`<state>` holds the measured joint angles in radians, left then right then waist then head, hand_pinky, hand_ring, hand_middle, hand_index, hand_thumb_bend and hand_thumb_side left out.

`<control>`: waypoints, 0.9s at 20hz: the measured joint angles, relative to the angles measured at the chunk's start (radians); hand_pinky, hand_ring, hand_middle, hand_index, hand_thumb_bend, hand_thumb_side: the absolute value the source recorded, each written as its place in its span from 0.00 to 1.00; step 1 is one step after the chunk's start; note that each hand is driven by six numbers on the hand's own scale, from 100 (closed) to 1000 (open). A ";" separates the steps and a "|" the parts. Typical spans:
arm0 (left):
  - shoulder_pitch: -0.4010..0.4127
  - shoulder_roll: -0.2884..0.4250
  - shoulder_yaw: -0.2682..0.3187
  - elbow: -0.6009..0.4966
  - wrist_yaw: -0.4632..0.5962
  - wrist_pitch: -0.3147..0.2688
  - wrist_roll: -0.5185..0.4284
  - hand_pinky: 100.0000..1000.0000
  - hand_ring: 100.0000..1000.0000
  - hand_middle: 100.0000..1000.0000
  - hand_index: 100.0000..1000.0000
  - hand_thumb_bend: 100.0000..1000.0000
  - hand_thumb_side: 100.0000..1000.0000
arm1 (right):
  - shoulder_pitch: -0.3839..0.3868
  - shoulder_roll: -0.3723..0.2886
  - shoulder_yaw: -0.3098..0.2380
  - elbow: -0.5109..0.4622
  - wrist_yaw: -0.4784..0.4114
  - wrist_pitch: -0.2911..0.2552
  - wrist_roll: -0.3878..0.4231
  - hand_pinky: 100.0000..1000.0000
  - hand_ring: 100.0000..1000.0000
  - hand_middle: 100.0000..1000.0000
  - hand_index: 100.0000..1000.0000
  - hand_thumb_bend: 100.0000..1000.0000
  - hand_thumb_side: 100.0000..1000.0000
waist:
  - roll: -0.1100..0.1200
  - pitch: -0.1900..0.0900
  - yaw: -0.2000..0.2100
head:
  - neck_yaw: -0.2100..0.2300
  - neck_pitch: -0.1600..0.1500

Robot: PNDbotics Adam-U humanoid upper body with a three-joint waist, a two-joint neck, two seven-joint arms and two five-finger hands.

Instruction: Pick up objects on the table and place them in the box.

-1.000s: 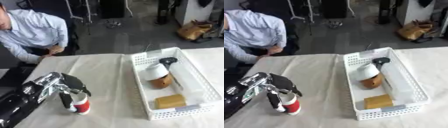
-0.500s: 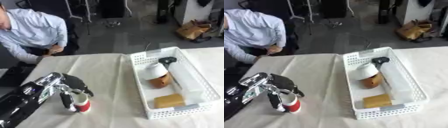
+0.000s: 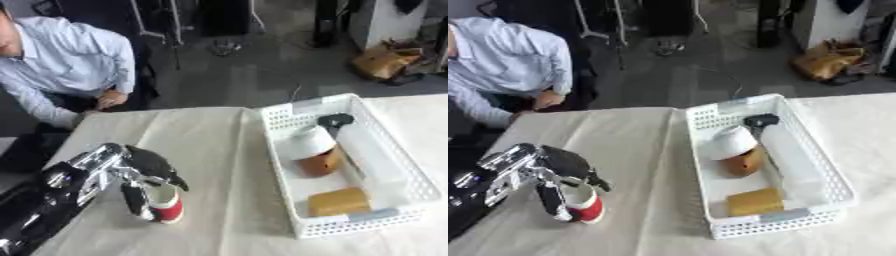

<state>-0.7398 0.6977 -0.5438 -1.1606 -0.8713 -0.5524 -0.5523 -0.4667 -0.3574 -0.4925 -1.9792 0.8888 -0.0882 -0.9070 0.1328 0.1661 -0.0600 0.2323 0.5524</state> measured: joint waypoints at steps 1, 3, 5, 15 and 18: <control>-0.008 0.000 0.000 0.000 0.000 0.000 0.000 0.24 0.39 0.42 0.59 0.17 0.41 | 0.000 0.000 0.000 0.000 0.001 0.000 0.000 0.68 0.77 0.58 0.57 0.00 0.71 | 0.001 -0.001 0.000 | 0.000 0.000; -0.020 0.000 0.000 0.000 0.000 0.000 0.000 0.24 0.40 0.42 0.59 0.19 0.39 | 0.000 0.000 0.000 0.000 0.003 0.000 0.000 0.68 0.77 0.58 0.57 0.00 0.71 | 0.003 -0.004 0.001 | 0.002 0.001; -0.033 0.001 0.000 0.001 0.000 0.000 0.000 0.24 0.40 0.42 0.59 0.21 0.38 | 0.000 -0.002 0.001 0.000 0.007 0.000 0.000 0.68 0.77 0.58 0.57 0.00 0.71 | 0.006 -0.008 0.002 | 0.003 0.005; -0.102 0.012 0.015 -0.013 0.043 0.000 0.000 0.23 0.39 0.42 0.58 0.21 0.30 | 0.000 -0.017 0.006 0.000 0.009 0.000 0.000 0.68 0.77 0.58 0.57 0.00 0.70 | 0.023 -0.019 0.005 | 0.003 0.010; -0.126 0.017 0.022 -0.021 0.066 0.000 0.000 0.23 0.39 0.42 0.58 0.21 0.28 | 0.001 -0.018 0.007 0.000 0.012 0.000 0.000 0.68 0.77 0.58 0.57 0.00 0.70 | 0.030 -0.023 0.001 | 0.003 0.010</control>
<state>-0.8657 0.7149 -0.5215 -1.1817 -0.8050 -0.5524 -0.5523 -0.4660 -0.3757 -0.4859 -1.9792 0.9007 -0.0882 -0.9070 0.1624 0.1431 -0.0587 0.2355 0.5623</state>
